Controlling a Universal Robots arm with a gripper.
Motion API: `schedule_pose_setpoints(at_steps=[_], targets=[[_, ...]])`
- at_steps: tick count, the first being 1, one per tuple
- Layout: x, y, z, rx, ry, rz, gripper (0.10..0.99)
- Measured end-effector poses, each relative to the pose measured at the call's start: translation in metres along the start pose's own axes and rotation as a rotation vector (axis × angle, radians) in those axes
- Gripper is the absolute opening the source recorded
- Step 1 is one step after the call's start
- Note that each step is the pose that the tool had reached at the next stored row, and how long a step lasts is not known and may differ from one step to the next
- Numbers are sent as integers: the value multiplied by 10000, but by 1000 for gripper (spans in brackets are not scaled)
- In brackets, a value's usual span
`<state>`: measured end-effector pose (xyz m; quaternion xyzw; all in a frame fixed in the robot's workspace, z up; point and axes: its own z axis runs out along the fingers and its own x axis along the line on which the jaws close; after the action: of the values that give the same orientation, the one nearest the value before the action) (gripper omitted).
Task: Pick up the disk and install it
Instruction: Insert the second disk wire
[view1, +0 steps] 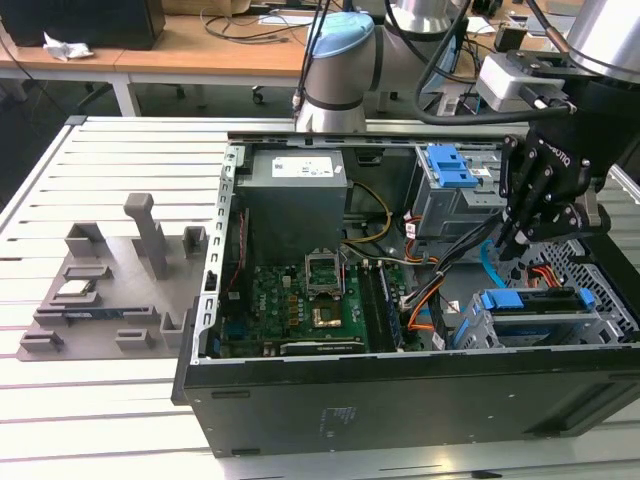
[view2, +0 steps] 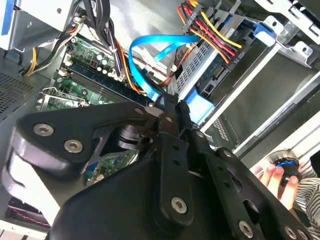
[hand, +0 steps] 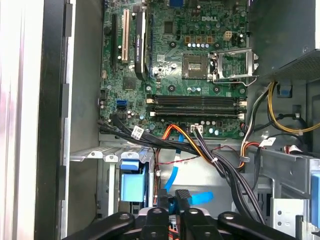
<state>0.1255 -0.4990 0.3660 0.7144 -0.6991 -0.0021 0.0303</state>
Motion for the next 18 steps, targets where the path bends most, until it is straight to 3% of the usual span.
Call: schedule_pose_setpoints(at_steps=[4, 8, 9, 11, 15, 18], targets=[[2, 0, 5, 0, -3, 0, 161], [115, 2, 23, -2, 78, 4, 161], [176, -2, 49, -1, 78, 3, 161], [238, -61, 108, -1, 76, 5, 161], [240, -210, 158, -2, 82, 4, 161], [257, -267, 169, -2, 83, 3, 161]])
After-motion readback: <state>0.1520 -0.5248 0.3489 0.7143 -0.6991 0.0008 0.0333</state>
